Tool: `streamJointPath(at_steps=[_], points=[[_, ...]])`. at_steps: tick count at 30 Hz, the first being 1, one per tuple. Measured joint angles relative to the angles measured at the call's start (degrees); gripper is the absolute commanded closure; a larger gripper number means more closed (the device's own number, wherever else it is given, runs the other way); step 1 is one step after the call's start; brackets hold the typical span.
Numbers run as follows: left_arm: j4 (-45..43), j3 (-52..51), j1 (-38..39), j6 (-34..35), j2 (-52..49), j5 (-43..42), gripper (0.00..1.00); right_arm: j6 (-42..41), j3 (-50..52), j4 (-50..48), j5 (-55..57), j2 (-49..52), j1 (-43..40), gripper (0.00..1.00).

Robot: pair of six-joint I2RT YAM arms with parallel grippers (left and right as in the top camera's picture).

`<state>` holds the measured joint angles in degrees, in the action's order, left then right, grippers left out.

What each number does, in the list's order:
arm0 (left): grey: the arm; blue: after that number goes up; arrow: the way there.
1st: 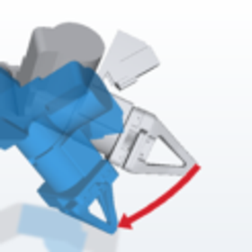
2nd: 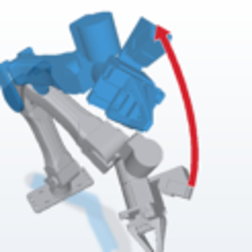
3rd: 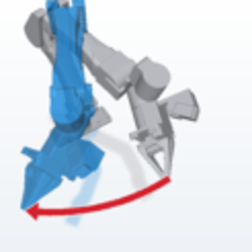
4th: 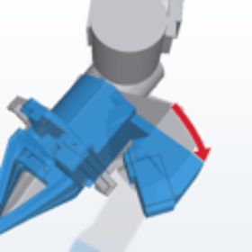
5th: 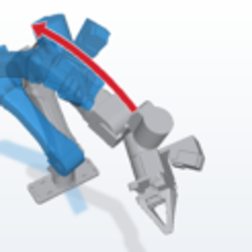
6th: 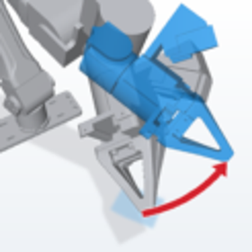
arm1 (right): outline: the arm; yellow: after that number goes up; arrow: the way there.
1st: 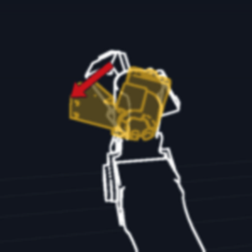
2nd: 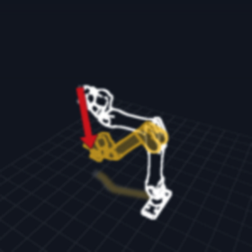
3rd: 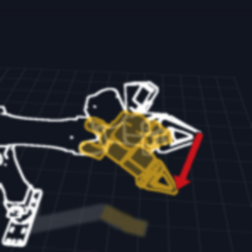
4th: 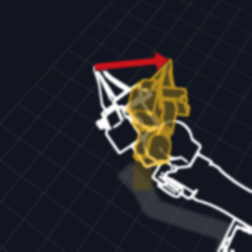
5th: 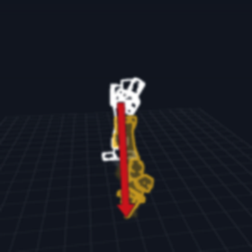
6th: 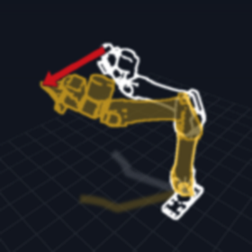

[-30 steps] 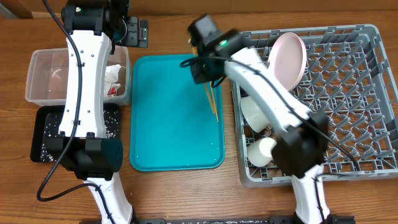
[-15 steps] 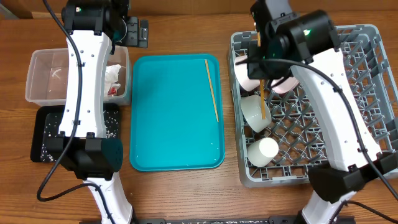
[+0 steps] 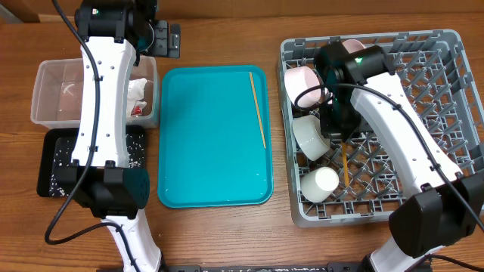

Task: Sort waste into correct bins and load items into the dishwasher
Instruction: 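Carry the chopstick into the rack and release it, then return the right gripper to the tray and grasp the second chopstick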

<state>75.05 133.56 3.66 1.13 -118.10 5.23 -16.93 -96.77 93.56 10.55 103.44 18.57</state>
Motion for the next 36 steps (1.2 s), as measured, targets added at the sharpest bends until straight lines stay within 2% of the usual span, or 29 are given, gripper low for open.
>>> streamJointPath(at_steps=[1,2,5,9,12,16,19,22,28,36], points=[[0.0,0.0,0.0,0.0,0.0,0.0,0.0,0.15,0.44,-0.09,0.24,0.0,-0.07,0.25],[0.0,0.0,0.0,0.0,0.0,-0.02,0.0,0.22,0.48,-0.07,0.39,0.0,-0.07,0.2],[0.0,0.0,0.0,0.0,0.0,0.0,0.0,0.52,0.48,-0.55,1.31,0.0,-0.07,0.19],[0.0,0.0,0.0,0.0,0.0,0.0,0.0,0.68,-0.57,-0.48,2.32,0.0,-0.07,0.23],[0.02,0.0,0.0,0.0,0.0,0.0,0.0,2.1,-5.46,-2.6,1.25,0.0,-0.04,0.3],[0.0,0.0,0.0,0.0,0.0,-0.02,0.0,5.66,-12.04,-15.5,-5.14,-0.09,0.81,0.34],[0.02,0.0,0.0,0.0,0.0,-0.02,0.0,7.28,-12.79,-25.22,-8.98,-0.09,3.74,0.34],[0.0,0.0,0.0,0.0,0.0,0.0,0.0,8.07,-12.81,-30.14,-10.64,1.31,7.69,0.36],[0.02,0.0,0.0,0.0,0.0,-0.02,0.0,8.7,-12.83,-33.4,-9.68,10.49,13.9,0.36],[0.0,0.0,0.0,0.0,0.0,0.0,0.0,9.46,-12.83,-36.59,-7.54,21.99,13.11,0.39]])
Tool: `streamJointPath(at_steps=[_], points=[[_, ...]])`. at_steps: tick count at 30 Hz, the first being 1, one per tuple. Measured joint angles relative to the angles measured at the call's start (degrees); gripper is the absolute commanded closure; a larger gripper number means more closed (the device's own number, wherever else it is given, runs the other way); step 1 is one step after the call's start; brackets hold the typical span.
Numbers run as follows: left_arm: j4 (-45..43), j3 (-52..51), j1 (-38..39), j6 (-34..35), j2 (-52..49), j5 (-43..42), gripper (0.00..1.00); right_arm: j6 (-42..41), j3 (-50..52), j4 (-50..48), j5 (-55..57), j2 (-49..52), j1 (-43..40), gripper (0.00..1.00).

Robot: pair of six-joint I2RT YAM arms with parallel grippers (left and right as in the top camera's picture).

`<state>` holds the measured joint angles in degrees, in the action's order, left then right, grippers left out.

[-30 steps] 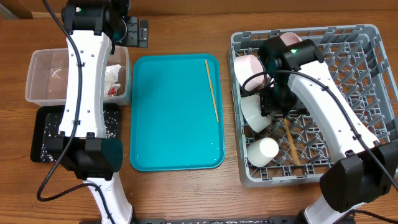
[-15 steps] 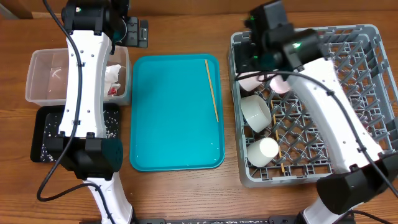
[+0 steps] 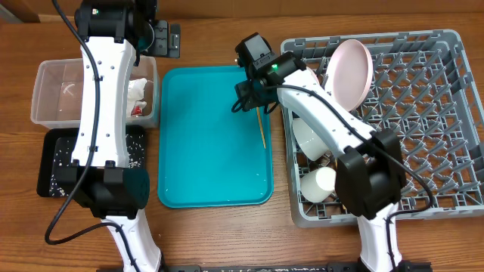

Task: Sort waste into correct bins and load items into the dishwasher
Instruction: 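Return the right gripper to the tray and grasp the second chopstick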

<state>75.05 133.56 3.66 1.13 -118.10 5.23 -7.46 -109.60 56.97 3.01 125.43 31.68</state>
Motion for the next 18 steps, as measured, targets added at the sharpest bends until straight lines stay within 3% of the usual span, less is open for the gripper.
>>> streamJointPath(at_steps=[15,16,18], points=[[0.0,0.0,0.0,0.0,0.0,0.0,0.0,0.2,0.0,-3.02,-0.44,9.14,-0.83,0.55],[0.0,0.0,0.0,0.0,0.0,0.0,0.0,0.22,0.0,-2.99,-0.7,9.25,-0.83,0.6],[0.0,0.0,0.0,0.0,0.0,0.0,0.0,0.17,0.0,-2.93,-1.33,9.66,-0.85,0.79]])
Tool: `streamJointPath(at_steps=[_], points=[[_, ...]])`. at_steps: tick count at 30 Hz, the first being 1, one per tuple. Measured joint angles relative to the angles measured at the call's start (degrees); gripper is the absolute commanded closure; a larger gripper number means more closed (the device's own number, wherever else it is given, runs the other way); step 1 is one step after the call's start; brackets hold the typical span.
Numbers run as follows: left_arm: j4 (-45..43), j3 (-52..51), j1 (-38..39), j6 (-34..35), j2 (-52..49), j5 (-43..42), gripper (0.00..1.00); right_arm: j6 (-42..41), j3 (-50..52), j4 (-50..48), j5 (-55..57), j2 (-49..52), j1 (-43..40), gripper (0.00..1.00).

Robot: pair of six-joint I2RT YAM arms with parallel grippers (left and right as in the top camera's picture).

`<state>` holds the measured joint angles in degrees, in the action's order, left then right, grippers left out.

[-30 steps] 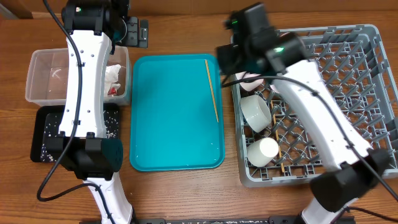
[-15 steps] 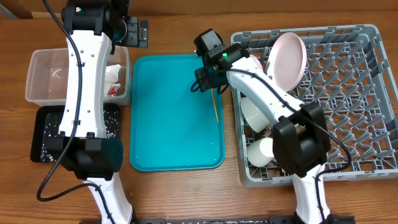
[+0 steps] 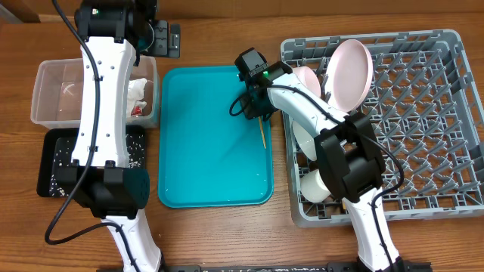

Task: Sort waste into correct bins and load items into the dishwasher
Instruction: 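Return the right gripper to the tray and grasp the second chopstick, then carry the second chopstick into the rack and release it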

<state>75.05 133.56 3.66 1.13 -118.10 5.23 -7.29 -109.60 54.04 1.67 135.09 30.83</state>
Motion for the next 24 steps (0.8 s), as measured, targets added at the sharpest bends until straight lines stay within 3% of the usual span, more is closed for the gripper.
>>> streamJointPath(at_steps=[4,10,18,24], points=[[-0.02,0.0,0.0,0.0,0.0,-0.02,0.0,-0.83,-0.04,0.37,-0.39,0.31,-0.04,0.96],[0.0,0.0,0.0,0.0,0.0,0.0,0.0,-2.47,-0.68,2.14,-1.66,0.31,0.15,0.96],[0.02,0.0,0.0,0.0,0.0,0.0,0.0,-2.78,-8.96,15.72,-1.64,-0.44,0.55,0.96],[0.0,0.0,0.0,0.0,0.0,0.0,0.0,-2.78,-16.65,25.62,-0.11,-11.54,-0.37,0.96]])
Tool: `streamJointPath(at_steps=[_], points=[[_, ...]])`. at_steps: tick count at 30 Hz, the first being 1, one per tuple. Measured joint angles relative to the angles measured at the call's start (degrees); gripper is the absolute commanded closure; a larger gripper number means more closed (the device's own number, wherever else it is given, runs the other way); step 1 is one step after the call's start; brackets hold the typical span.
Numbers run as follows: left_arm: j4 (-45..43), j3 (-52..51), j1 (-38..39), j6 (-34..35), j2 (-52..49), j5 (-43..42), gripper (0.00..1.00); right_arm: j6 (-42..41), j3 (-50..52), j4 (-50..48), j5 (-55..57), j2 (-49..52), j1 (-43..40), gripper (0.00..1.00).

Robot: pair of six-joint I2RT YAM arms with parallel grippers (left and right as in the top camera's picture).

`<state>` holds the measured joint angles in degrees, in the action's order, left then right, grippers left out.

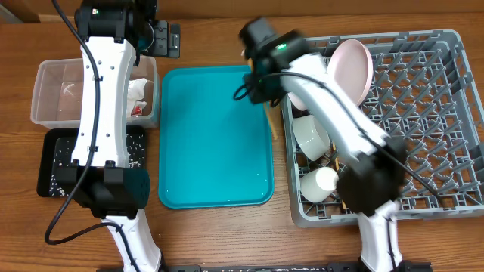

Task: Sort waste into correct bins and load items into the dishwasher
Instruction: 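Carry the second chopstick into the rack and release it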

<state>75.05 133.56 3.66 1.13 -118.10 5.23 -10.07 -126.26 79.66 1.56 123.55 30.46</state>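
My right gripper (262, 92) is blurred in the overhead view, above the right rim of the teal tray (212, 136). It looks shut on a thin wooden chopstick (271, 122), which slants down over the gap between the tray and the grey dish rack (446, 45). Nothing else lies on the tray. The rack holds a pink plate (349, 66), a pink cup (301, 92), two white cups (310, 136) and another chopstick (335, 157). Far off at the back left, behind the bins, my left gripper (172, 39) is open and holds nothing.
A clear bin (53, 94) with crumpled paper waste (138, 94) stands left of the tray. A black bin (53, 162) speckled white sits in front of it. My left arm stretches over both bins. Bare wooden table lies in front of the tray.
The right gripper was low on the chopstick at the tray's right side. Now the chopstick is off the tray, hanging from the gripper at the tray's right rim, nearer the rack.
At first the right gripper was down in the rack beside a chopstick lying there, while another lay on the tray. Then it was over the tray by that chopstick's far end, then down on it. Now it holds that chopstick off the tray. The left arm never moved.
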Motion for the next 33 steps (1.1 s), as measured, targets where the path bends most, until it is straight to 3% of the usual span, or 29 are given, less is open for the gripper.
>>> streamJointPath(at_steps=[5,11,17,27,28,29,32,33], points=[[0.0,0.0,0.0,0.0,0.0,-0.02,0.0,-0.48,-2.82,5.97,1.81,-11.93,-3.72,0.96],[0.0,0.0,0.0,0.0,0.0,0.0,0.0,-1.4,-2.89,16.35,2.91,-13.25,-7.85,0.96],[-0.02,0.0,0.0,0.0,0.0,0.0,0.0,-2.38,4.42,17.46,2.03,-13.09,-10.16,0.96],[0.0,0.0,0.0,0.0,0.0,0.0,0.0,-6.1,25.53,13.31,6.75,-16.65,-13.16,0.96],[0.0,0.0,0.0,0.0,0.0,-0.02,0.0,-6.25,27.04,12.46,7.32,-17.27,-13.29,0.88],[0.0,0.0,0.0,0.0,0.0,0.0,0.0,-6.58,28.41,11.8,7.91,-17.92,-13.55,0.62],[0.0,0.0,0.0,0.0,0.0,0.0,0.0,-5.92,30.32,11.08,9.03,-19.32,-13.73,0.25],[0.0,0.0,0.0,0.0,0.0,0.0,0.0,-5.7,30.4,10.84,9.25,-19.67,-13.77,0.22]])
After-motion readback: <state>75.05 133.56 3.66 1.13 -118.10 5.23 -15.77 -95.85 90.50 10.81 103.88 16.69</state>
